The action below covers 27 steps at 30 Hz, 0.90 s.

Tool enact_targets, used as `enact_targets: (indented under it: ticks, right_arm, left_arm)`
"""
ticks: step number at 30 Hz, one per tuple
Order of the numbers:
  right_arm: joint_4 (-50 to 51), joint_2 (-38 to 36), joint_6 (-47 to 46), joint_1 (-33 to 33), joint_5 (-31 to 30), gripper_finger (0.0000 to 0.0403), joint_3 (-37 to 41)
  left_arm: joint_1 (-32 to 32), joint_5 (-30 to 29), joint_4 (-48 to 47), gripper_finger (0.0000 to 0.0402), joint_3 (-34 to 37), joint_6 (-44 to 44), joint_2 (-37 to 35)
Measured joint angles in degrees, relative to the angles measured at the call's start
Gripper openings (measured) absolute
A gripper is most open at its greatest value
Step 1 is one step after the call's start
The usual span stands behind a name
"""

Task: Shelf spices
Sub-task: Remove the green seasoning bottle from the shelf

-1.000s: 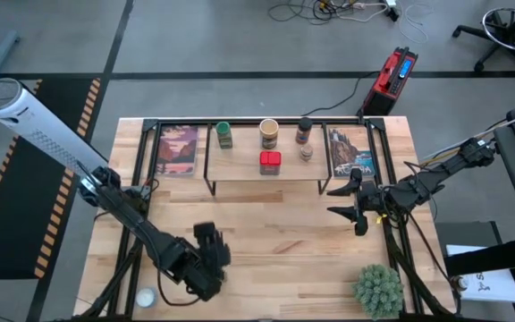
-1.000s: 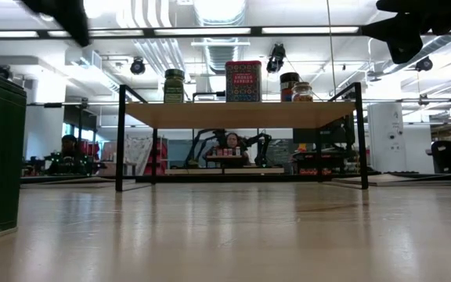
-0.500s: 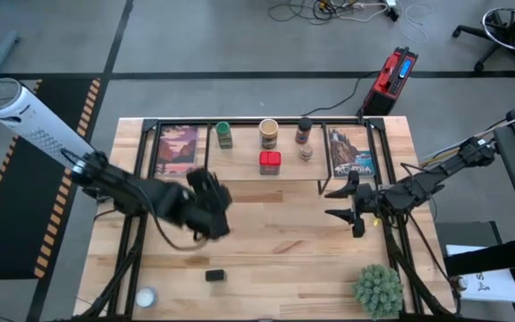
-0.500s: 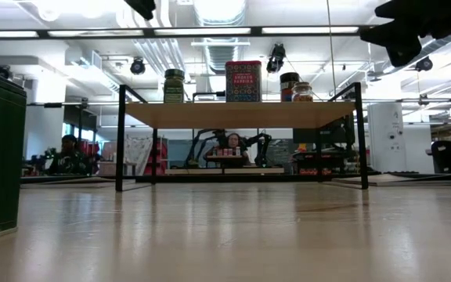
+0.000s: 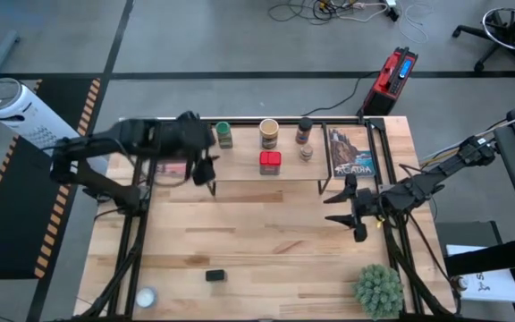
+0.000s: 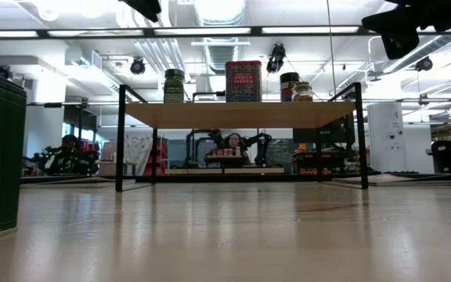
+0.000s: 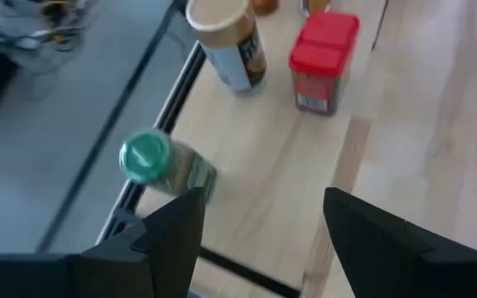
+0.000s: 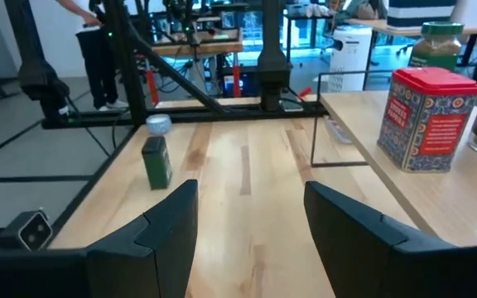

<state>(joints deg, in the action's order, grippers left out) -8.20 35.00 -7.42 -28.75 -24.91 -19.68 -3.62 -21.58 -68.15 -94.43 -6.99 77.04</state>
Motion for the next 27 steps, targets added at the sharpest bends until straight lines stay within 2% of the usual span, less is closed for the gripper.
enact_targets:
  ticks: [3,6,12,17,27]
  right_arm:
    - [-0.3,0.2,0.5,0.0,0.0,0.0199,0.0]
    - [-0.2,0.4,0.6,0.0,0.0,0.0199,0.0]
    - [-0.3,0.3,2.1,0.0,-0.2,0.0199,0.0]
    - [-1.2,0.3,6.2,0.0,-0.2,0.0199,0.0]
    - [-1.8,0.3,13.5,0.0,0.6,0.0199,-4.1]
  left_arm:
    - [-7.2,7.1,1.3,0.0237,0.0,5.6,0.0]
    - [-13.0,11.2,1.8,0.0233,0.0,10.6,1.1]
    - [-20.0,18.4,4.1,0.0228,0.0,17.5,4.0]
    - [-22.1,19.7,3.1,0.0236,-1.2,22.4,7.4]
    - [-24.8,20.9,-0.8,0.0273,-10.4,28.1,12.9]
